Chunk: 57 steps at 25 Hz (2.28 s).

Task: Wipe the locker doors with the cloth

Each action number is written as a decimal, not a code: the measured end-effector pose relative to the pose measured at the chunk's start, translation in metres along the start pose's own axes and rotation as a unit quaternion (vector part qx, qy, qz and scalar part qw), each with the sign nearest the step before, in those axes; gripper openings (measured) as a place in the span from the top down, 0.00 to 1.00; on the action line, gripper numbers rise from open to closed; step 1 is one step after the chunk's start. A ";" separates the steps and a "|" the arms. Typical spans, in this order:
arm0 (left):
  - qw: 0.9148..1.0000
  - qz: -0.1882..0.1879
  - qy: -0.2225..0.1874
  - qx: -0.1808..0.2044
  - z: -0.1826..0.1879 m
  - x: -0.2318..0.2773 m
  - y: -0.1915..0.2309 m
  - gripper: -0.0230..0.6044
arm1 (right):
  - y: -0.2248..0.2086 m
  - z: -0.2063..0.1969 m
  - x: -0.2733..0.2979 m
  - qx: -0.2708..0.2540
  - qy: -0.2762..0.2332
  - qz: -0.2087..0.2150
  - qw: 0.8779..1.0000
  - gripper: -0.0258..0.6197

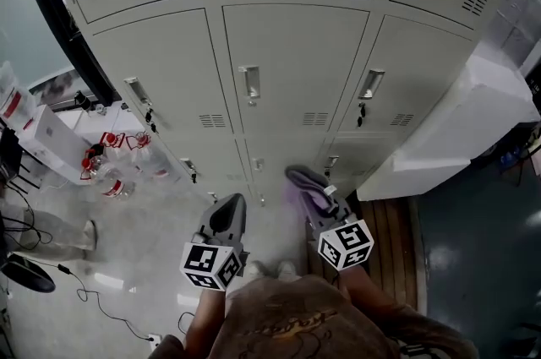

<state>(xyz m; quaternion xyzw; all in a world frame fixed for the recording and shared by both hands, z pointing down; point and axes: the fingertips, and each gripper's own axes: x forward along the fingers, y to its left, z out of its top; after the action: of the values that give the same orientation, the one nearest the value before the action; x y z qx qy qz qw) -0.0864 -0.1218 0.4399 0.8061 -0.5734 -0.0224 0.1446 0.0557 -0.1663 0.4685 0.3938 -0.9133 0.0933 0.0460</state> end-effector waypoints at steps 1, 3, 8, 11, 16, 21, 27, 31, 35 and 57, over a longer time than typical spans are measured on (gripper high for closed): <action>1.000 -0.004 0.003 0.003 0.001 0.000 0.001 0.96 | 0.002 0.005 0.005 -0.006 -0.002 0.003 1.000 0.87; 1.000 -0.009 0.009 0.012 0.003 0.001 0.004 0.96 | 0.007 0.018 0.016 -0.012 -0.004 0.014 1.000 0.87; 1.000 -0.021 0.006 0.013 0.005 0.006 0.010 0.96 | 0.014 0.059 0.043 -0.060 -0.023 0.036 0.997 0.87; 1.000 -0.027 0.005 0.013 0.003 0.010 0.009 0.96 | 0.013 0.087 0.053 -0.090 -0.039 0.040 0.994 0.87; 0.999 -0.037 0.006 0.005 0.000 0.016 0.008 0.96 | 0.011 0.142 0.068 -0.145 -0.064 0.041 0.986 0.87; 0.999 -0.047 0.004 0.008 0.003 0.020 0.005 0.96 | 0.015 0.212 0.077 -0.229 -0.111 0.027 0.967 0.87; 0.999 -0.050 0.007 0.008 0.002 0.021 0.007 0.96 | 0.033 0.278 0.086 -0.319 -0.152 0.018 0.936 0.87; 0.999 -0.051 0.005 0.007 0.004 0.023 0.009 0.96 | 0.044 0.309 0.091 -0.387 -0.165 0.003 0.907 0.87; 0.999 -0.054 0.006 0.004 0.004 0.025 0.011 0.96 | 0.049 0.339 0.092 -0.486 -0.169 -0.049 0.856 0.87; 0.998 -0.055 0.004 -0.008 0.004 0.035 0.022 0.96 | 0.035 0.353 0.156 -0.605 -0.090 -0.121 0.782 0.87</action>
<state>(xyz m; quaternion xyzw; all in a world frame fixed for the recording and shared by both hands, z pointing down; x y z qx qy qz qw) -0.0954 -0.1620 0.4459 0.8356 -0.5272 -0.0316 0.1514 -0.0798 -0.3266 0.1427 0.3989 -0.7273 -0.5204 0.2029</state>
